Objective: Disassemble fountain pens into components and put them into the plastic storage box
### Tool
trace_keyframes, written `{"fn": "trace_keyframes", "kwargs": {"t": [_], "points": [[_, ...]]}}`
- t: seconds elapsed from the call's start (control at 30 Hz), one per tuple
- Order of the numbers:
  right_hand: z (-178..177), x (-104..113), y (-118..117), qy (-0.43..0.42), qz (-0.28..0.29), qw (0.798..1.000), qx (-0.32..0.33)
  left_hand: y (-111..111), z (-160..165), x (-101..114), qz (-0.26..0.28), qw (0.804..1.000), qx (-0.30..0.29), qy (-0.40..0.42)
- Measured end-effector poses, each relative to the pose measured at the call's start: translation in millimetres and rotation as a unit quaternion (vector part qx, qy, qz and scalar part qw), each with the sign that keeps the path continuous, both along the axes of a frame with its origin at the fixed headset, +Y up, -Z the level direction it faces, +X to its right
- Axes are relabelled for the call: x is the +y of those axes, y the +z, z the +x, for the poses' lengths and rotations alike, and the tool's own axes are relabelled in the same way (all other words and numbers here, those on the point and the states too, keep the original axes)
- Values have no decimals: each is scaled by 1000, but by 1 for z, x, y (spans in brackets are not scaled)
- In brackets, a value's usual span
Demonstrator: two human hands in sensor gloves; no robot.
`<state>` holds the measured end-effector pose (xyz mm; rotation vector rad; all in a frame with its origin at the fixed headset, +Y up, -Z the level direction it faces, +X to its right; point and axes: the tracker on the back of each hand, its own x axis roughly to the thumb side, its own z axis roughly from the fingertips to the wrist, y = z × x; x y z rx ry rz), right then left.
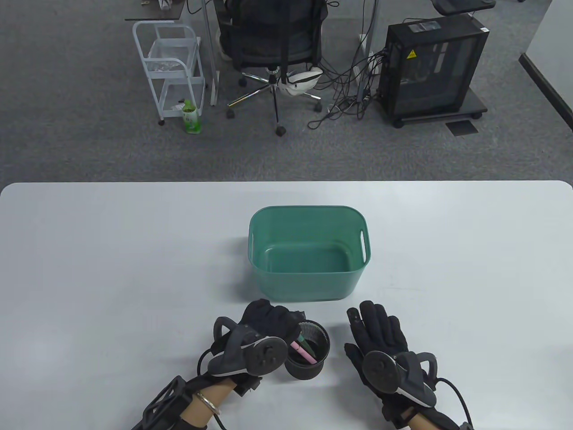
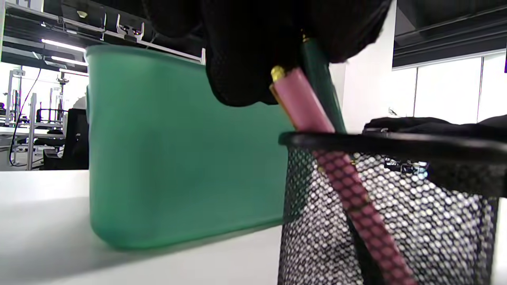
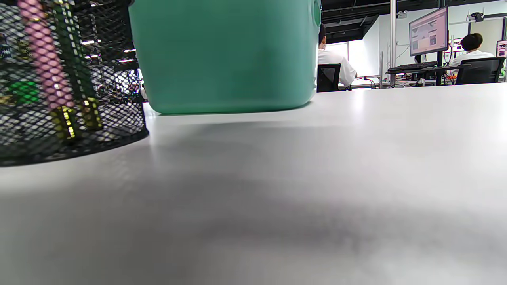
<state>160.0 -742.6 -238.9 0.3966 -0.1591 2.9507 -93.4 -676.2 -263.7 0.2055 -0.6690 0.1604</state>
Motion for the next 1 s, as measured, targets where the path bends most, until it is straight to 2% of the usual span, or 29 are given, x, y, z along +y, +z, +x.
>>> {"fn": "trace_keyframes", "kwargs": {"t": [0.27, 0.57, 1.0], "points": [[0, 0, 0, -1, -1, 1000, 2, 11, -9, 28, 45, 997, 4, 57], [-1, -1, 0, 2, -3, 1000, 3, 29, -20, 61, 107, 985, 1, 132], [-1, 0, 1, -1, 0, 1000, 2, 32, -40, 74, 120, 970, 0, 210]]}}
